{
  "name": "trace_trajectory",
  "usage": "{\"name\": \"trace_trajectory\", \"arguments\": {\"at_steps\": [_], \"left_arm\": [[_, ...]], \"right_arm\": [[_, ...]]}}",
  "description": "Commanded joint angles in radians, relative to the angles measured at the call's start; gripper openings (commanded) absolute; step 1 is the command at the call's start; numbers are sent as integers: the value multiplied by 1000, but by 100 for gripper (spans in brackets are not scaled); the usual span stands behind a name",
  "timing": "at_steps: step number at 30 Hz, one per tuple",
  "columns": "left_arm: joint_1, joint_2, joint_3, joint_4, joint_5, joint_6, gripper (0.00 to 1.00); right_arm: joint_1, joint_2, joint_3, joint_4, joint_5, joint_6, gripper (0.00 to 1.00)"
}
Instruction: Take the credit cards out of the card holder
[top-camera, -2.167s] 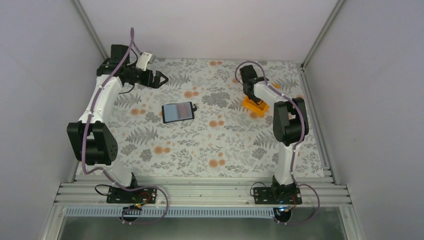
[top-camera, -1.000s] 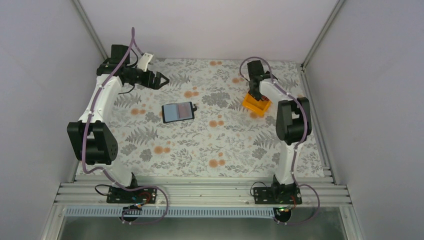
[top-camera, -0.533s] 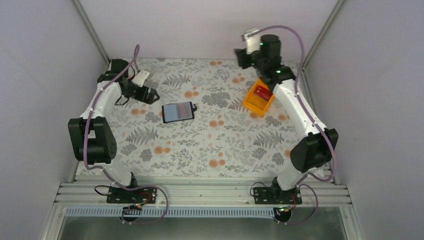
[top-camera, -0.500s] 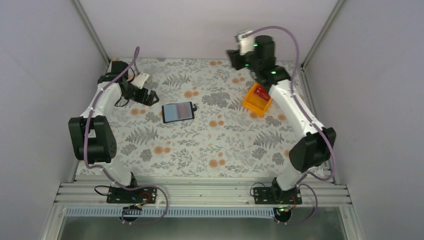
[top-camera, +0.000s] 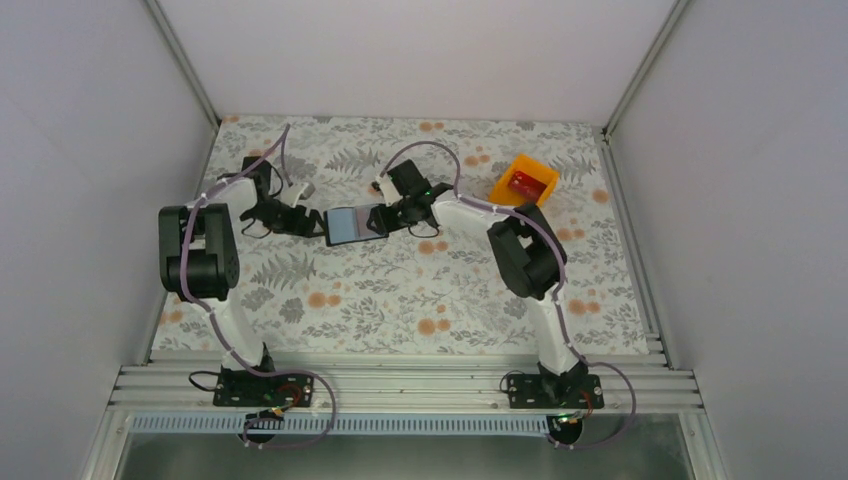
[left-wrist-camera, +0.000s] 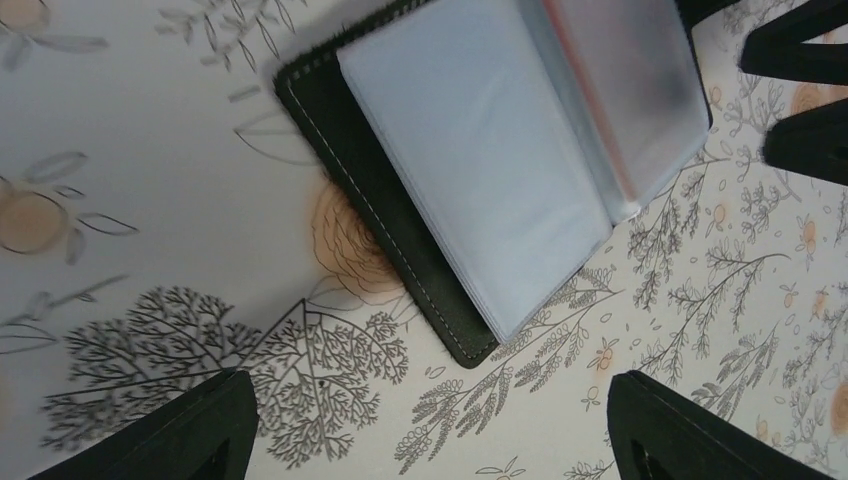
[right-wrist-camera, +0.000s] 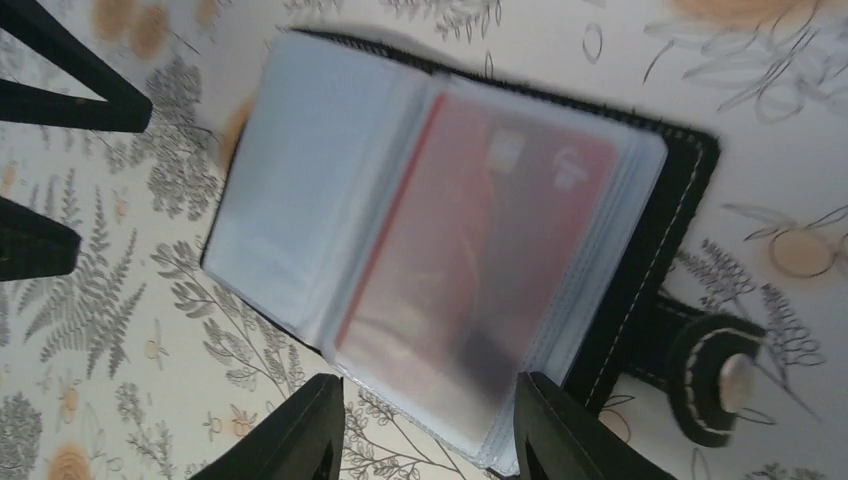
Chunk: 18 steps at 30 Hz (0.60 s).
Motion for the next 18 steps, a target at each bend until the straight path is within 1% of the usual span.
{"name": "trace_trajectory", "arguments": {"at_steps": [1, 5, 9, 14, 16, 18], "left_arm": [[3, 16, -37, 69, 65, -32, 86], [2, 47, -20, 49, 114, -28, 84], [2, 61, -22, 63, 130, -35, 84], [3, 82, -23, 73, 139, -46, 82], [3, 82, -27, 80, 143, -50, 82], [2, 86, -31, 86, 151, -54, 82]], "right_arm": [[11, 27, 58, 19, 19, 51, 45], [11, 93, 111, 7, 37, 51, 43], [12, 137, 153, -21, 35, 54, 38], [11, 149, 183, -54, 46, 47, 38], [12, 140, 175, -46, 62, 52, 43], [12, 144, 173, -43, 80, 56, 53]]}}
